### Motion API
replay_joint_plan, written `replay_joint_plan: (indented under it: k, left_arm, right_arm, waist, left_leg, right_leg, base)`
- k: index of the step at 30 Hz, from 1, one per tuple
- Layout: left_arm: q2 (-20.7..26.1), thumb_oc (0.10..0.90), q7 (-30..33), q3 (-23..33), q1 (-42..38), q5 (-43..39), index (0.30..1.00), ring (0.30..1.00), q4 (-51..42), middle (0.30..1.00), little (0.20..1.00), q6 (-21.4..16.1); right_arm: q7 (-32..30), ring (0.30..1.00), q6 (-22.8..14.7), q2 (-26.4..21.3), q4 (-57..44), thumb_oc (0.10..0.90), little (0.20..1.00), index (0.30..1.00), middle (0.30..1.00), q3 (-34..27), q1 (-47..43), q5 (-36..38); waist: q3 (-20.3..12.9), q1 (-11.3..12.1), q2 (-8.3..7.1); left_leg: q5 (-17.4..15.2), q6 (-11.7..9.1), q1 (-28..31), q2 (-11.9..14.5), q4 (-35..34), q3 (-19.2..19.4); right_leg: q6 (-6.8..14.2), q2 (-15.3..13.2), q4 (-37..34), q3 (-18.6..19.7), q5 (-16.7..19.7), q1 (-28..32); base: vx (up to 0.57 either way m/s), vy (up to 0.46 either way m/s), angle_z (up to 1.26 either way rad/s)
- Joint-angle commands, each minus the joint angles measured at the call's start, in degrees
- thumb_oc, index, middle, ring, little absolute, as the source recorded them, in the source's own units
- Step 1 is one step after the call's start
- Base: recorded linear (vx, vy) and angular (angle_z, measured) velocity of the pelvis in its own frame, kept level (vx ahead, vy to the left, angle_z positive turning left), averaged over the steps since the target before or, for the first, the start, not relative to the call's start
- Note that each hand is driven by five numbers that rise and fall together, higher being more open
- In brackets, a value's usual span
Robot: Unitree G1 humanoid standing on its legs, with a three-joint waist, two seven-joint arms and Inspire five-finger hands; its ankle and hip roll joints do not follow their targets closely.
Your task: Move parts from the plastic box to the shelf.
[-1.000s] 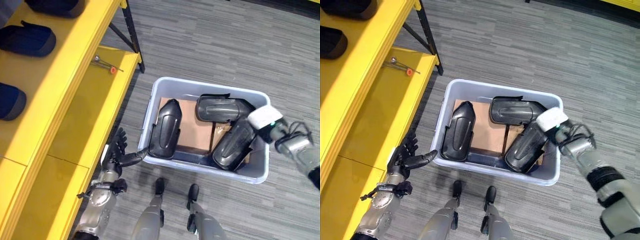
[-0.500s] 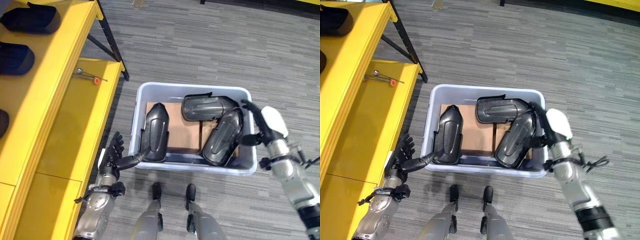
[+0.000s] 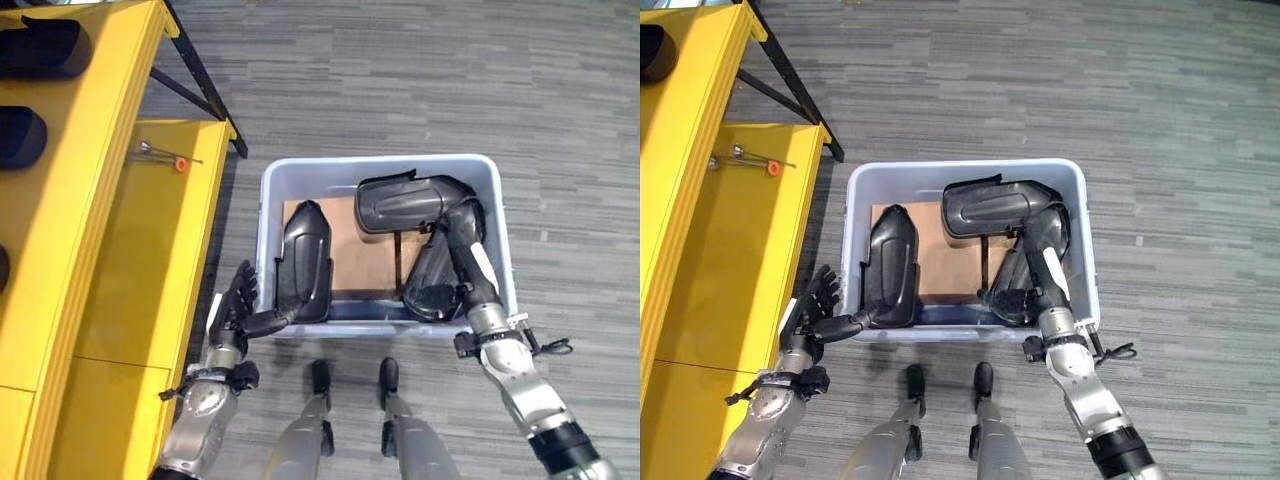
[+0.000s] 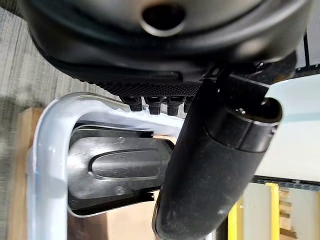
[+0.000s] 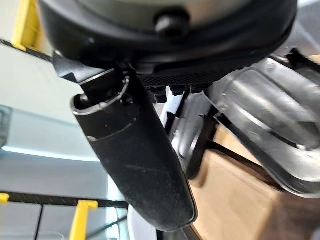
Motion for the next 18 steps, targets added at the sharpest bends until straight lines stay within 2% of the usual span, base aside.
replay_joint_plan:
  k: [1,10,18]
  left_arm:
    - [0.64,0.900,1.51,0.92,-2.92,2.38,1.000,1.000,-2.40,1.000,1.000,-4.71]
    - [0.39,0.900,3.05,0.02,-3.87,2.94,1.000,1.000,-3.41,1.000,1.000,-5.03]
    - [0.25,0.900,4.64,-0.03,-4.17,4.13,1.000,1.000,-3.76,1.000,1.000,-5.18]
  right_arm:
    - [-3.58,1.000,-5.45,-0.88,-4.43,0.900,1.000,1.000,1.000,0.50,-4.79,-0.61]
    - [-9.12,1.000,-4.53,1.31,-1.23,0.900,1.000,1.000,1.000,-0.39,-7.37,-3.92]
    - [-12.88,1.000,-4.09,3.46,0.87,0.900,1.000,1.000,1.000,-1.10,-5.52,-5.75]
  waist:
    - [-2.60,0.26,-2.05]
    - [-0.86,0.38,-0.67]
    - [0.72,-0.01,0.40]
  left_leg:
    - [-2.67,-2.16,3.18,1.88,-0.33,-0.36]
    - [-2.64,-2.04,1.97,1.35,-0.33,0.15]
    - [-2.74,-1.84,1.55,0.90,-0.33,0.71]
  right_leg:
    - [4.91,-5.04,4.41,1.28,-2.15,-1.22]
    - [5.14,-5.32,4.24,1.98,-1.61,-2.71]
    - [5.21,-5.48,4.67,2.48,-1.56,-3.66]
  base:
    - [0.00,0.000,0.00]
    - [0.00,0.001,0.00]
    - [0.00,0.004,-0.02]
